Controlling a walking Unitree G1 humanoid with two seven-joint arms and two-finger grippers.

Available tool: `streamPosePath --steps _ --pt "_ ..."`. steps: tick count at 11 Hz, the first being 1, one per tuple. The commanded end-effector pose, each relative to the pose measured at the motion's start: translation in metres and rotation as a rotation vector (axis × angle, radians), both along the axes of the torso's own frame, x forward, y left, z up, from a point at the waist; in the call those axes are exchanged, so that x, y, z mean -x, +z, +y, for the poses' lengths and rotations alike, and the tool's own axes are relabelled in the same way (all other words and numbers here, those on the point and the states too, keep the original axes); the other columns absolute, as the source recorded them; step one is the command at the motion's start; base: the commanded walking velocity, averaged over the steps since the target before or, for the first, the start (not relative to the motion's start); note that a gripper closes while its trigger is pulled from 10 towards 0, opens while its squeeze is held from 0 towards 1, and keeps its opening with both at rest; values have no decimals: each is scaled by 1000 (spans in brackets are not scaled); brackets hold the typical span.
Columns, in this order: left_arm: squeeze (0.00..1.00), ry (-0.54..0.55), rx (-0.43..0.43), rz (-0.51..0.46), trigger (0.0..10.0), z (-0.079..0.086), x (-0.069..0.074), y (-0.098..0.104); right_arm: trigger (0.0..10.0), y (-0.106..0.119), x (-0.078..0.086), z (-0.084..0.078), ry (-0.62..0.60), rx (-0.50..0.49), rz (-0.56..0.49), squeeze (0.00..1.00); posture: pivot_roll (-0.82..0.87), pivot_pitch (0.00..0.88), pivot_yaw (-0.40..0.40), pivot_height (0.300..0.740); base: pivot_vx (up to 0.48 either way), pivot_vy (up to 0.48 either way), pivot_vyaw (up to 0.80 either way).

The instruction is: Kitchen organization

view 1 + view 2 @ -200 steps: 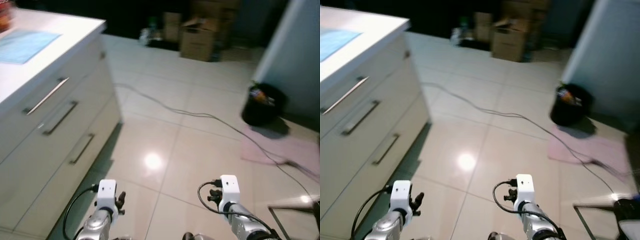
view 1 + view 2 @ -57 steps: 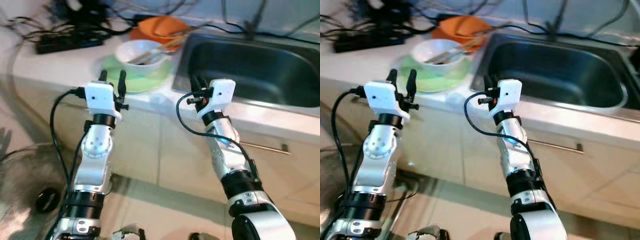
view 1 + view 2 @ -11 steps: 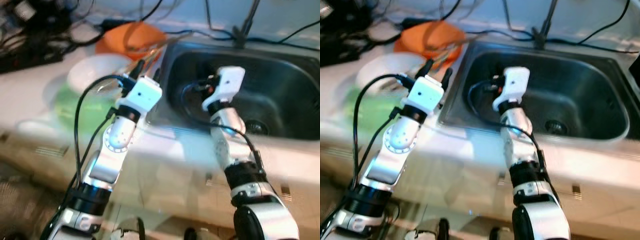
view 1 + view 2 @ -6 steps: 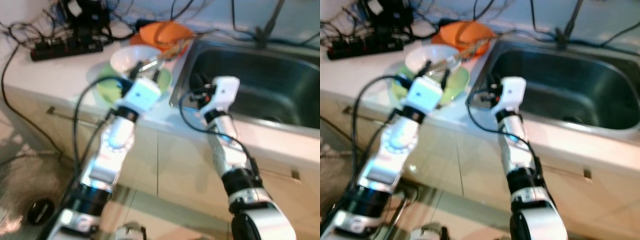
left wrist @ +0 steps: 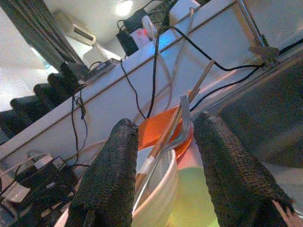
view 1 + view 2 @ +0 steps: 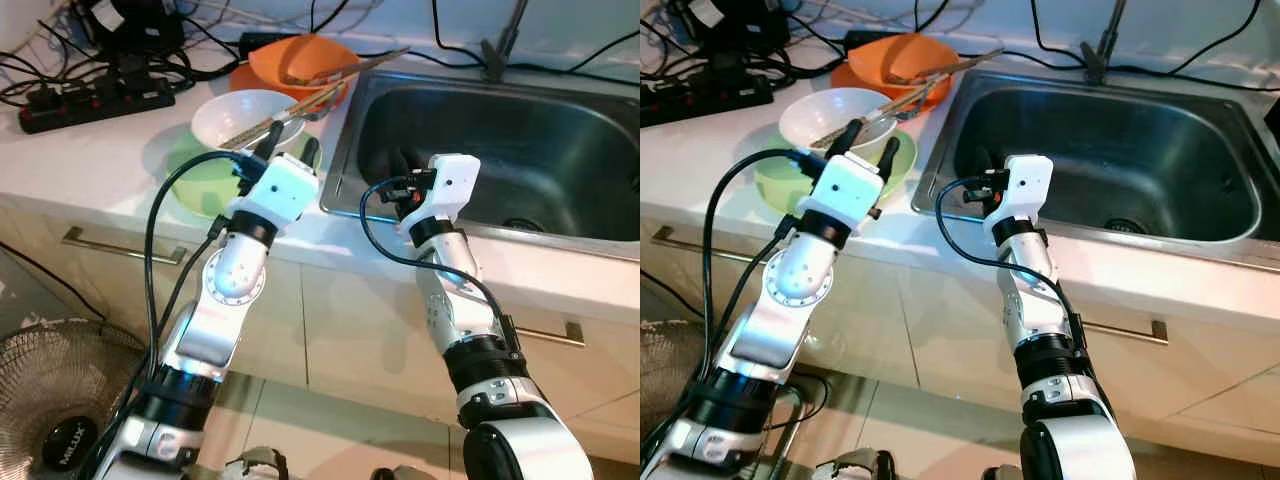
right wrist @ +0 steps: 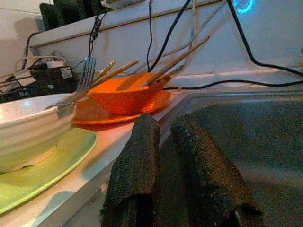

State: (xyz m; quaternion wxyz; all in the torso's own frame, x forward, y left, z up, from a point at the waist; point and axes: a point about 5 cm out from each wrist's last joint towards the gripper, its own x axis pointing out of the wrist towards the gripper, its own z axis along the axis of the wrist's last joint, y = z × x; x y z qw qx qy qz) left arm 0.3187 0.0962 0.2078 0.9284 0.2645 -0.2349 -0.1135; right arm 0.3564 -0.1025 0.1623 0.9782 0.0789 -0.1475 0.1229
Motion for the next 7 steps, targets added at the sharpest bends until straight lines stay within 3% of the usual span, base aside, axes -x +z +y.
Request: streamPosePath --steps 1,3,7 --pt "0 -15 -38 -8 10000 -3 -3 2 10000 0 -2 1 -2 -7 11 0 124 70 16 740 0 0 0" --pt "0 -10 -81 -22 10000 -5 -13 7 10000 3 -4 3 -7 -2 10 0 122 68 16 740 0 0 0" --pt "0 -14 -104 -27 10000 -11 -31 17 10000 25 -23 -9 -85 15 2 0 121 60 17 740 0 0 0"
